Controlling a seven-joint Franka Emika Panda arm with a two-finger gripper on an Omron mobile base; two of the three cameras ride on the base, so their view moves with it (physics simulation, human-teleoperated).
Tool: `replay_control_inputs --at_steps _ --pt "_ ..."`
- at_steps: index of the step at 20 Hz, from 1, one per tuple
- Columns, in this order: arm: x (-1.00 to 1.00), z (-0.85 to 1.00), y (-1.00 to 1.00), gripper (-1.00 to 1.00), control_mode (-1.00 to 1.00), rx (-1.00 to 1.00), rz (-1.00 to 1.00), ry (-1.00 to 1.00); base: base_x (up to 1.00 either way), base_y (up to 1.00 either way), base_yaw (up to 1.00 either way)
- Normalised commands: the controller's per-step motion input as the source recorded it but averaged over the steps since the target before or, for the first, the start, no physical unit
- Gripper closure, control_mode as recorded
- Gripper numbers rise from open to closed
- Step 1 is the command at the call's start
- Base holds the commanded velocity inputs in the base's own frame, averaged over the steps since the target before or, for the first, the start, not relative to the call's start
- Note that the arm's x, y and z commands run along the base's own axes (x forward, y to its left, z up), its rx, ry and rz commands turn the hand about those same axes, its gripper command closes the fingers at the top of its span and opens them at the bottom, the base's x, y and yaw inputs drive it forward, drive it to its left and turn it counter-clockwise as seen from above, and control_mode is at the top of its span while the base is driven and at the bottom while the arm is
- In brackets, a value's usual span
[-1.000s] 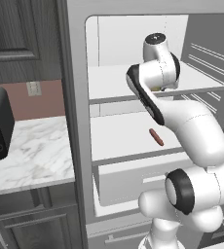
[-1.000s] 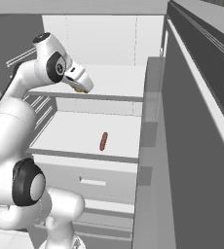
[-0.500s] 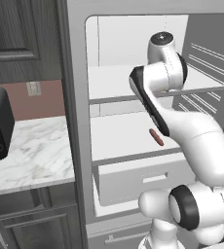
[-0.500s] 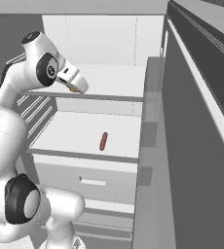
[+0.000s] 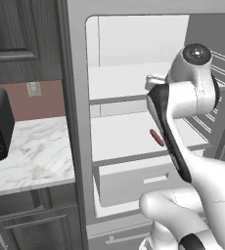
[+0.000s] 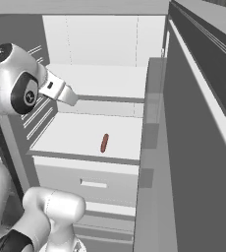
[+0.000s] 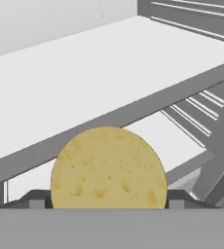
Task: Retrieve the sausage and cheese from the fridge and place them on the cutting board on the counter.
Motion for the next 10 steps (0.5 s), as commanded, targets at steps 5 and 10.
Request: replay_control_inputs --at_steps 5,10 --pt "-0.99 0.56 0.26 1.00 -1.00 0.00 0.24 0.08 0.00 0.00 0.00" --pt "-0.94 0.16 0.37 1.00 -1.00 0.00 0.21 0.10 0.00 0.00 0.00"
